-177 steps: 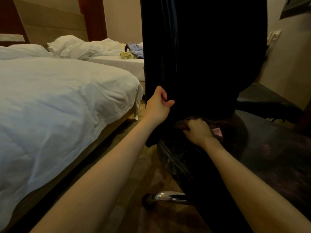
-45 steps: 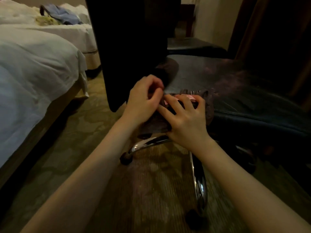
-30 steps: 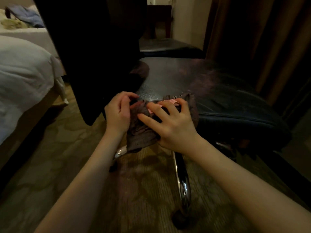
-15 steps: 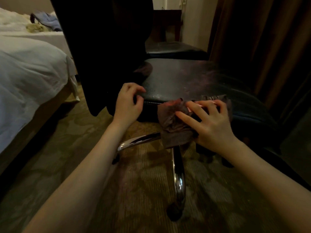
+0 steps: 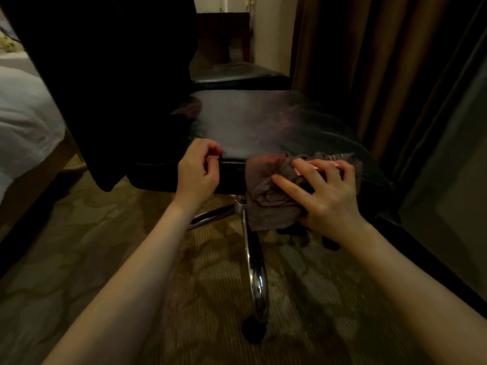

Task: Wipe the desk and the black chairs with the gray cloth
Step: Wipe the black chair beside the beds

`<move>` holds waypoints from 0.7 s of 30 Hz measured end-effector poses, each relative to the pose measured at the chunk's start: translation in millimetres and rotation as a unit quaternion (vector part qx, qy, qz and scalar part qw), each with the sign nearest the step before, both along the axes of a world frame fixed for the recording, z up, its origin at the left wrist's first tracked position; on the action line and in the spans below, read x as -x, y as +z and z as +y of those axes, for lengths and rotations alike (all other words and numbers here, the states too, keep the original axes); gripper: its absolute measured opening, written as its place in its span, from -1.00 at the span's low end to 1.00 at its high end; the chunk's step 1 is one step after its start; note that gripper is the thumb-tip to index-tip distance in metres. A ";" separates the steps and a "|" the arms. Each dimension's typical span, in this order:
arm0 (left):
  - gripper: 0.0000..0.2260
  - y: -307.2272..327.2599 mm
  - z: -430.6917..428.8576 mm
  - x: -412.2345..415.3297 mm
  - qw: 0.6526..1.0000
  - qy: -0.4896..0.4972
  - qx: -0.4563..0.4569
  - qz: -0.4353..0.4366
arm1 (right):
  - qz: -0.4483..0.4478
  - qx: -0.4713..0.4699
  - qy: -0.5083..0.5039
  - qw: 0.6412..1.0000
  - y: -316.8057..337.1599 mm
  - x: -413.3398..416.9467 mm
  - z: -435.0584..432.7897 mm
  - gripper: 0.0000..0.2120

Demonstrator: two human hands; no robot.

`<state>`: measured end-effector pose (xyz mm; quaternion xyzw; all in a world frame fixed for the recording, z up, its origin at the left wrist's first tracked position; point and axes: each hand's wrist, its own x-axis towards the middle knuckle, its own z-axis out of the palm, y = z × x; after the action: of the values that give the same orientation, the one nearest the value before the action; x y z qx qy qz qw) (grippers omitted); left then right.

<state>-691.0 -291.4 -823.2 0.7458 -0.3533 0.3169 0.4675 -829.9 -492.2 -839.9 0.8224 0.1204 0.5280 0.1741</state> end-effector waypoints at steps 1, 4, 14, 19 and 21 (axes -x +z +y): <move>-0.79 -0.6 -1.4 -0.1 1.000 0.009 -0.005 -0.013 | -0.004 -0.009 -0.012 1.000 -1.1 6.7 -9.5 -0.58; -0.84 0.3 -3.8 1.6 0.999 0.032 -0.014 -0.026 | 0.009 -0.039 -0.036 0.999 -1.9 17.0 -27.1 -0.52; -0.78 6.0 -74.1 45.7 0.977 -0.114 -0.119 -0.139 | 0.023 -0.147 -0.073 0.986 -11.9 37.7 -56.4 -0.41; -0.84 -2.4 -79.9 37.0 0.980 -0.081 -0.100 -0.153 | -0.015 -0.434 -0.062 0.898 -22.5 56.1 -86.2 -0.43; -0.84 -3.5 -83.7 39.1 0.981 -0.079 -0.097 -0.148 | -0.009 -0.493 -0.047 0.869 -13.9 55.9 -89.2 -0.44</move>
<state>-730.1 -375.1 -826.8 0.7025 -0.5053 0.3499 0.3589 -885.7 -581.4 -853.8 0.8014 -0.1960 0.5169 -0.2285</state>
